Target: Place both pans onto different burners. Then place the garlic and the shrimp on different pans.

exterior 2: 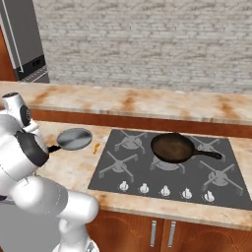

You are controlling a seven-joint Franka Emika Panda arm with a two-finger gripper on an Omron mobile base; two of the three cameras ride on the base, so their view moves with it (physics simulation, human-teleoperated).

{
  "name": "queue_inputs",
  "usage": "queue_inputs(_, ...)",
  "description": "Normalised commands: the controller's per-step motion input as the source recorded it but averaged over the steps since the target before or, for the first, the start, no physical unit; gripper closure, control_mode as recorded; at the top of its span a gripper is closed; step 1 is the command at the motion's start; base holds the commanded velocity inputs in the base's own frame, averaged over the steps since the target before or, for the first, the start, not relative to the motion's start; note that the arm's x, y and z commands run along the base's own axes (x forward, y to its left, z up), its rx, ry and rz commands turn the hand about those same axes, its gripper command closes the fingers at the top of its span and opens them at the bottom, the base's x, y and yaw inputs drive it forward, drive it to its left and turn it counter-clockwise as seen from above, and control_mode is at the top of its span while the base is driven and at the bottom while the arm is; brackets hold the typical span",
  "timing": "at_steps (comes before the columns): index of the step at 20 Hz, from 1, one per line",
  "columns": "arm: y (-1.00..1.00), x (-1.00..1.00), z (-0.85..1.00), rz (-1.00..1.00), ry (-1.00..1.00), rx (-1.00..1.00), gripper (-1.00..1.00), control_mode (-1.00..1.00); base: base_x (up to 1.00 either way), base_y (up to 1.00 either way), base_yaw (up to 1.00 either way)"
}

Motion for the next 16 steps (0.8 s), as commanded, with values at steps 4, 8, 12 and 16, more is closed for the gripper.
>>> queue_inputs(4,0.12,0.16,-0.22,0.0,0.0,0.0,-1.0,-1.0,0.0,0.0,0.0)
queue_inputs(8,0.05,0.25,-0.26,0.0,0.0,0.0,-1.0,-1.0,0.0,0.0,0.0)
queue_inputs(12,0.14,0.32,-0.33,0.0,0.0,0.0,-1.0,-1.0,0.0,0.0,0.0)
queue_inputs(16,0.26,0.34,-0.32,0.0,0.0,0.0,-1.0,-1.0,0.0,0.0,0.0)
